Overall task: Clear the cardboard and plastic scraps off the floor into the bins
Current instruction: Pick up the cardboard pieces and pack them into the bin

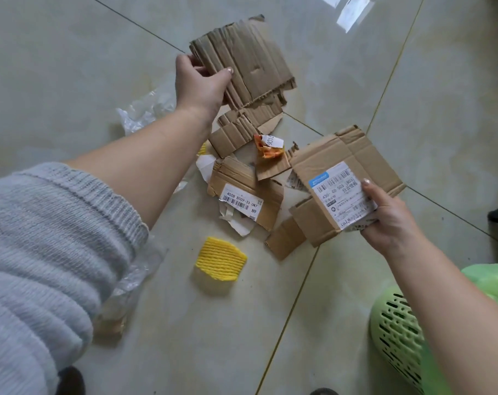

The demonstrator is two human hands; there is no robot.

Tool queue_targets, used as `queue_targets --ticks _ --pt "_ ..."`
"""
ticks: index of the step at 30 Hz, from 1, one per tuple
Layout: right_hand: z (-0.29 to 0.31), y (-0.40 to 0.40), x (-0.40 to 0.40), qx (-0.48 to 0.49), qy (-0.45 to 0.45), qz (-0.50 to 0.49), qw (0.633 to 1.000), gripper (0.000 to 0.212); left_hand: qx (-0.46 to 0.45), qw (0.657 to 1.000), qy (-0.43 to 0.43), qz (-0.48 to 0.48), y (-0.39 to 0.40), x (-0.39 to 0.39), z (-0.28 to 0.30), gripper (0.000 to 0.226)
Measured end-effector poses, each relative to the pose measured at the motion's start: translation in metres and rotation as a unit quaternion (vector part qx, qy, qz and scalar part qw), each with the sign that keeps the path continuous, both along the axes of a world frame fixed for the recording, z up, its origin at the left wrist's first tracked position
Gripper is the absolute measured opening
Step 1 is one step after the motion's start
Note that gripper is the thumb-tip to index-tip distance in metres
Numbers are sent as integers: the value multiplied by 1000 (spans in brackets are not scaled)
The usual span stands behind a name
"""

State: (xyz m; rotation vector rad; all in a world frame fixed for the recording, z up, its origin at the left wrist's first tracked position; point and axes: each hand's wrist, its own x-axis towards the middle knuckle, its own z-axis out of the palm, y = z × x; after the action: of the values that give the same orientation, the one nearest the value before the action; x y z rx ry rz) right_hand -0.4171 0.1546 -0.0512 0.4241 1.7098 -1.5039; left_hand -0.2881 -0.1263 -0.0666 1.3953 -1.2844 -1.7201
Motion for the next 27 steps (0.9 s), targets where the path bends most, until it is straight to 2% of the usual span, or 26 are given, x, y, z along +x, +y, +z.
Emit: queue_targets --ticks 3,6,9,12,16,19,21,23,27 --pt "19 -4 7 -39 11 -16 999 11 68 995 76 14 5 -7 9 38" --pt "43 -2 19 -65 27 -21 997 11 153 978 138 -32 22 -20 22 15" --pt "74 11 36 -81 55 -29 995 11 201 955 190 -106 45 -33 34 16" --pt "109 36 50 -94 76 -84 989 12 221 935 230 -156 74 -47 54 21" --pt "156 82 75 -52 125 -158 978 16 240 908 276 -202 128 -68 87 15" --pt "190 124 82 -36 175 -229 957 11 257 888 291 -247 179 -70 111 14" --pt "207 145 81 -51 201 -270 940 20 248 876 300 -285 202 -69 127 15" --pt "217 167 79 -70 228 -291 927 32 207 865 306 -339 219 -68 150 23" --pt "230 214 73 -64 254 -302 917 35 147 844 289 -428 245 -55 194 46"
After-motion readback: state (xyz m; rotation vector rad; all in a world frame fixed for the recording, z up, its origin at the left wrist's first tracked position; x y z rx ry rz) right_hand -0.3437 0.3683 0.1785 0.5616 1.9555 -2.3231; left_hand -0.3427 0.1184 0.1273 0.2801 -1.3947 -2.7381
